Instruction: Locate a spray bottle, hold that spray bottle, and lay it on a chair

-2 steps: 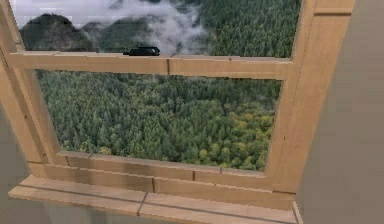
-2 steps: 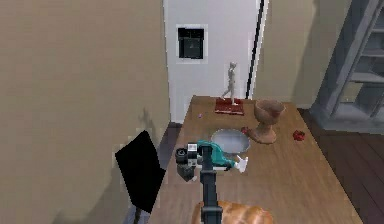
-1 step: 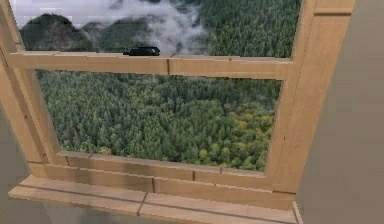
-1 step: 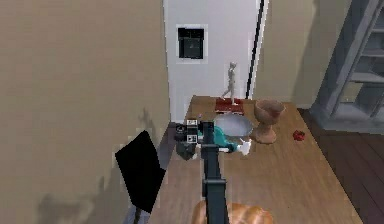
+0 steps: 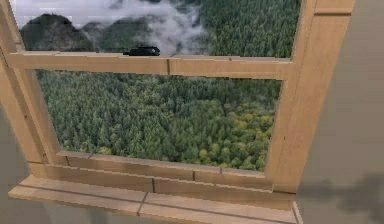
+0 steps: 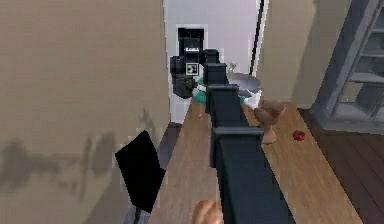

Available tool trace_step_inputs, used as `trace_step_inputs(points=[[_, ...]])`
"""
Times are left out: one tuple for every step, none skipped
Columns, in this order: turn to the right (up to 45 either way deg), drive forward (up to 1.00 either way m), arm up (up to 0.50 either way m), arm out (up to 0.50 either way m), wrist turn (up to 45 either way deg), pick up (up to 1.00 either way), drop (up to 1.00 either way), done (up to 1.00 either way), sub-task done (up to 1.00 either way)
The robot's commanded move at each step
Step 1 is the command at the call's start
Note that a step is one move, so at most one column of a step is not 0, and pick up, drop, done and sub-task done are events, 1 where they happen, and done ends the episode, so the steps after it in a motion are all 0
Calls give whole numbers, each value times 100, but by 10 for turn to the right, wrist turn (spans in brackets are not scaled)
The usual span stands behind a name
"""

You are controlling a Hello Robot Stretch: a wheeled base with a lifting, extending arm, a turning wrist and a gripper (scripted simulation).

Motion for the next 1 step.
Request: trace_step_inputs(points=[[0,0,0,0,-450,0,0,0,0]])
